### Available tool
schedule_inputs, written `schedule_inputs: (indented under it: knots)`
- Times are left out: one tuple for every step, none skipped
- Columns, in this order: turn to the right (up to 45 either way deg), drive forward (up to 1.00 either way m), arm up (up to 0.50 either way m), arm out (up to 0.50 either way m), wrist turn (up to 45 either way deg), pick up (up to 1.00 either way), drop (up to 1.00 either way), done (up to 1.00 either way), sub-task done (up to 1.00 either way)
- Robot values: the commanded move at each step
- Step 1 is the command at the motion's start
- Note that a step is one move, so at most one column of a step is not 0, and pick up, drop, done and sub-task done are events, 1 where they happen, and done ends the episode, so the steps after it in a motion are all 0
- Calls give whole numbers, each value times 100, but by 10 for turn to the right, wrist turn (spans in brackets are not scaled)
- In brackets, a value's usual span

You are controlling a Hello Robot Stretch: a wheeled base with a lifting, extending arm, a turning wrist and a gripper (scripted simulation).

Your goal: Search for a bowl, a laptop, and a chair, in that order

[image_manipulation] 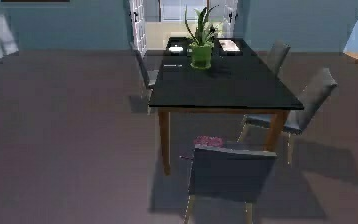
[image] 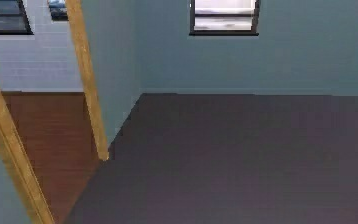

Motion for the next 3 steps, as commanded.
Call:
schedule_inputs:
  knots:
    - [450, 0, 0, 0, 0, 0, 0, 0, 0]
    - [0, 100, 0, 0, 0, 0, 0, 0, 0]
    - [150, 0, 0, 0, 0, 0, 0, 0, 0]
